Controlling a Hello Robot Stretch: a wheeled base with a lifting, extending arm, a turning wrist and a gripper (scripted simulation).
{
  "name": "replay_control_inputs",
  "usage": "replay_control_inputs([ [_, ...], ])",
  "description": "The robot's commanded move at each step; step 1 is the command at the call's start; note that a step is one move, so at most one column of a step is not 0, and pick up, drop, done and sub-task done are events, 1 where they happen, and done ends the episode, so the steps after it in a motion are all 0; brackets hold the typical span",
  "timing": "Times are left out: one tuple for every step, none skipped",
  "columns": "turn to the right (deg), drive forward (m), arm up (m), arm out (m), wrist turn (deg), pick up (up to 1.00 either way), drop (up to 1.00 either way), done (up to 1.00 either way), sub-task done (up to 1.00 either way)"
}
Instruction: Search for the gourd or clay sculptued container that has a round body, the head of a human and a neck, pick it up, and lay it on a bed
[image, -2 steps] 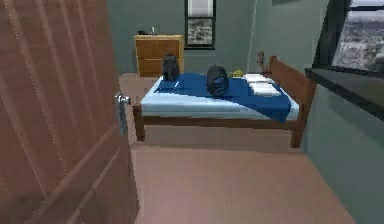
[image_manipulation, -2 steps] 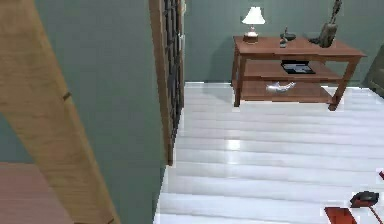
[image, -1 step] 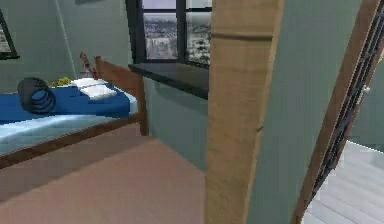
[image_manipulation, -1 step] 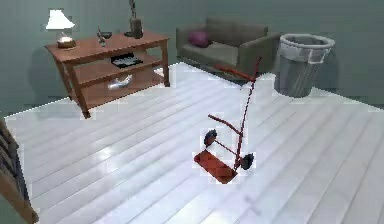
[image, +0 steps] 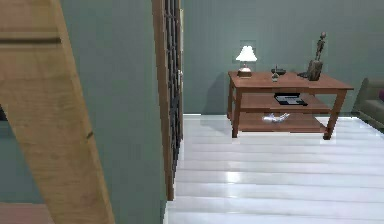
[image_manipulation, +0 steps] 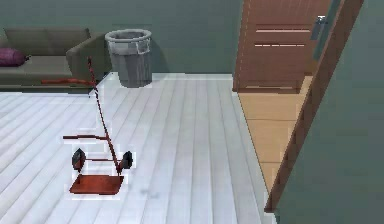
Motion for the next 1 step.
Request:
replay_control_inputs([
  [0.0, 0.15, 0.0, 0.0, 0.0, 0.0, 0.0, 0.0, 0.0],
])
